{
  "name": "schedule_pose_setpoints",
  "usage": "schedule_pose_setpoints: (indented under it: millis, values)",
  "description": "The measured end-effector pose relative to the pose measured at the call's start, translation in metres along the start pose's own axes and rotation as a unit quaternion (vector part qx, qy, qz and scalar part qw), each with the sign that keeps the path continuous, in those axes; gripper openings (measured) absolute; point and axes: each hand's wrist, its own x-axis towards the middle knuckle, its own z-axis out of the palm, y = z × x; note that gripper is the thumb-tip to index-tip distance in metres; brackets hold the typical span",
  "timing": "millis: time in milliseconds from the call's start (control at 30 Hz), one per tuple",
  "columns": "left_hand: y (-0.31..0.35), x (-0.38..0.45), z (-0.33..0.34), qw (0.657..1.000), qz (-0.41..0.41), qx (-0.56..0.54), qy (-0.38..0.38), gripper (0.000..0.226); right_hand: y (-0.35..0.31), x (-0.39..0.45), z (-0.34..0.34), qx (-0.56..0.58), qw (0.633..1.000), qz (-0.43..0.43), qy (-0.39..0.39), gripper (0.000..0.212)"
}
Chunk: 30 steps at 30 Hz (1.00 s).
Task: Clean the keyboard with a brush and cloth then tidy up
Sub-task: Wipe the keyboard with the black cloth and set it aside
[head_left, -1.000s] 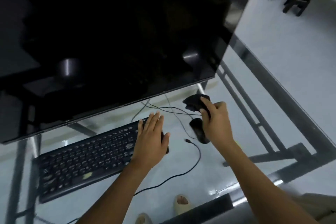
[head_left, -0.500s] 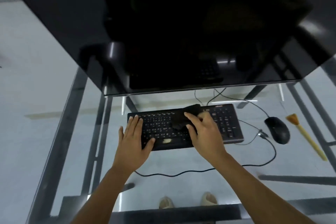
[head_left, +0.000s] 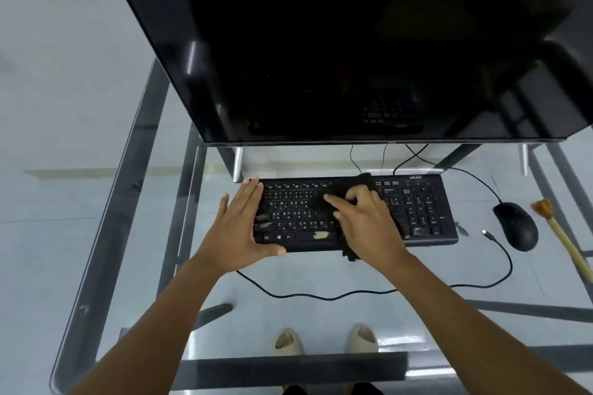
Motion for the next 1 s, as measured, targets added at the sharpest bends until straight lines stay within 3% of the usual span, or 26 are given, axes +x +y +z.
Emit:
schedule_pose_setpoints:
  millis: [167, 367, 567, 733, 900, 1000]
  values:
    - [-0.005, -0.002, -0.001, 1.0, 0.012, -0.004, -0.001, 0.131, 0.008, -0.026, 0.008, 0.016, 0.995, 0.069, 0.072, 0.038]
    - [-0.006, -0.001, -0.002, 1.0, 0.017, -0.016, 0.006, 0.131, -0.047, -0.024, 0.03, 0.06, 0.998, 0.012, 0.014, 0.042]
    - [-0.009, -0.002, -0.003, 1.0, 0.019, -0.019, 0.006, 0.13, -0.007, -0.044, 0.017, 0.036, 0.991, 0.109, 0.072, 0.039]
    - [-0.009, -0.001, -0.001, 1.0, 0.022, -0.014, 0.008, 0.131, -0.057, -0.049, 0.034, 0.05, 0.999, 0.019, 0.003, 0.051]
    - [-0.01, -0.003, -0.002, 0.999, 0.023, -0.023, 0.002, 0.13, -0.017, -0.063, 0.019, 0.068, 0.989, 0.122, 0.048, 0.047]
    - [-0.011, -0.002, -0.002, 0.999, 0.023, -0.023, 0.008, 0.131, -0.038, -0.068, 0.027, 0.049, 0.99, 0.115, 0.071, 0.044]
